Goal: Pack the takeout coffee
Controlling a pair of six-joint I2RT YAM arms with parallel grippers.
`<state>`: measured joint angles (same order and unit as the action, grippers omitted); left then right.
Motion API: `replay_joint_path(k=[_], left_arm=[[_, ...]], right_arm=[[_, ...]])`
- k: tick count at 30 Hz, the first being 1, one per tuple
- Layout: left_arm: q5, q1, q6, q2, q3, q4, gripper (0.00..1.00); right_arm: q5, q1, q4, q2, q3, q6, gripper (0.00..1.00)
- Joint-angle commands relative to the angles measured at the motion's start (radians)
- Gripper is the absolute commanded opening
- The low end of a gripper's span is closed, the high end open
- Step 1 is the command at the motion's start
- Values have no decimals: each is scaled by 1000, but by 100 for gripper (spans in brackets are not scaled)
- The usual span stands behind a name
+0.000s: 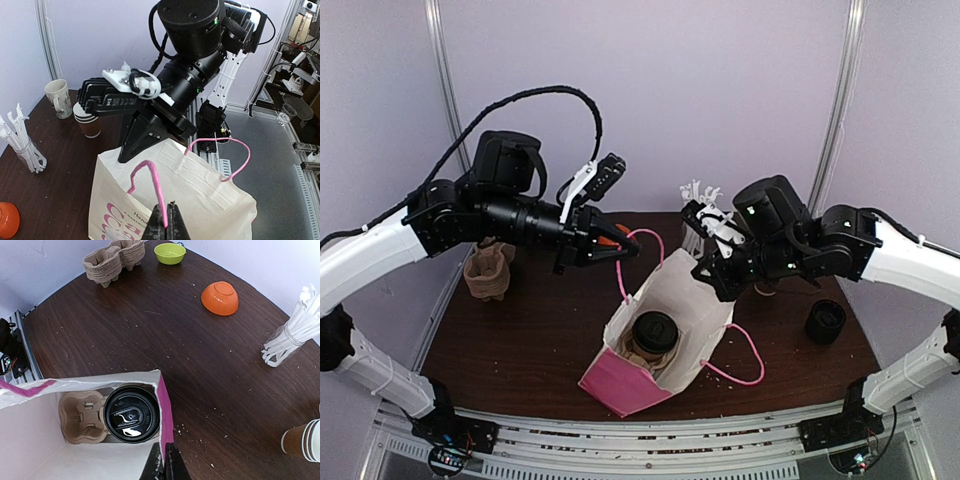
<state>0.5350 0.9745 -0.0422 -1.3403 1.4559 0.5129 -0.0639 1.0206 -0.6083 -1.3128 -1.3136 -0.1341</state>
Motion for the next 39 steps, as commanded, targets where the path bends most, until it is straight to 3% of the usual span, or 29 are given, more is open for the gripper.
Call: replay_joint_path(k=[1, 11, 19, 33, 39], left_arm=[[0, 3, 18, -3, 47, -17, 0], [9, 3, 6, 1, 37, -24, 0], [9, 3, -30, 36, -18, -58, 0], [-7, 3, -75, 90, -93, -82, 0], [-19, 3, -161, 85, -84, -136, 0]], right_arm=[[-42, 4, -15, 21, -34, 9, 0], [-297, 99, 103, 108, 36, 70, 0], [-384, 150, 172, 154, 85, 101, 0], [-403, 180, 194, 151, 103, 97, 0], [-344, 139, 10, 22, -68, 10, 0]])
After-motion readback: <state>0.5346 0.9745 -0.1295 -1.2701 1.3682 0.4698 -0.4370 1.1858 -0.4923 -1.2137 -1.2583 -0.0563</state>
